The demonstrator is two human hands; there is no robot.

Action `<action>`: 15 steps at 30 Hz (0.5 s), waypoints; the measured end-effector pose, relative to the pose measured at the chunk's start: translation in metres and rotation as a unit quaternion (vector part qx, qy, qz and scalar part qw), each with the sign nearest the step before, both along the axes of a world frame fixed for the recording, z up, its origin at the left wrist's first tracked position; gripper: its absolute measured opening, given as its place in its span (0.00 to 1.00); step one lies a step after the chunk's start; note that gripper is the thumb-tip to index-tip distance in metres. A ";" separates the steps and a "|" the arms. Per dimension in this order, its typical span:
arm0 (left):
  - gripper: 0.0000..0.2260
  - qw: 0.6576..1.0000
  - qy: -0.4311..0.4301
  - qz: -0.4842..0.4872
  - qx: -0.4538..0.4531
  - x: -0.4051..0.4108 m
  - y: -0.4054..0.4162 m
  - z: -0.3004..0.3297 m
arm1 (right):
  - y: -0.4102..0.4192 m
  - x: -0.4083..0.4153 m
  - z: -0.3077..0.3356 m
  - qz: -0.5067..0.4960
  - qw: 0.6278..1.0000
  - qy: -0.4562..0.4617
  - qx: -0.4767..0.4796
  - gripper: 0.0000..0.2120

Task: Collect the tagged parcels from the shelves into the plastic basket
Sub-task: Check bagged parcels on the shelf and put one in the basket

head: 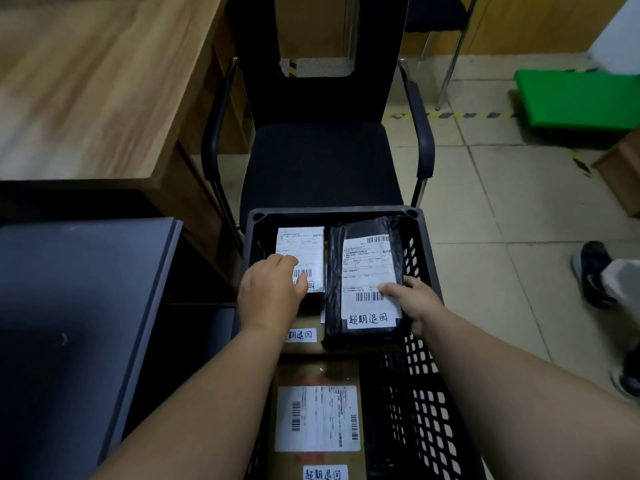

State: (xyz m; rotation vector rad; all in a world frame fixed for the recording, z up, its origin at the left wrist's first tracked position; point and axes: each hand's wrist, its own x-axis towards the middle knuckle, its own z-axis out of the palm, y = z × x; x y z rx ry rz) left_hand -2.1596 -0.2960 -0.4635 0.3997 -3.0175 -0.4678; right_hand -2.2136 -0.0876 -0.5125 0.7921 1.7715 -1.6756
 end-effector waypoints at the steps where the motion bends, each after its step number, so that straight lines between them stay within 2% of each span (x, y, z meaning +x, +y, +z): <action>1: 0.12 1.000 -0.002 0.001 0.000 -0.001 -0.001 -0.003 | -0.002 -0.002 -0.003 0.004 1.000 0.000 0.001 0.26; 8: 0.14 0.999 -0.038 0.013 0.032 -0.009 0.008 -0.015 | -0.005 -0.011 -0.010 0.012 1.000 0.004 0.009 0.26; 15: 0.15 0.967 -0.140 0.108 0.183 -0.018 0.042 -0.035 | -0.003 -0.019 -0.023 0.011 1.000 0.002 0.015 0.24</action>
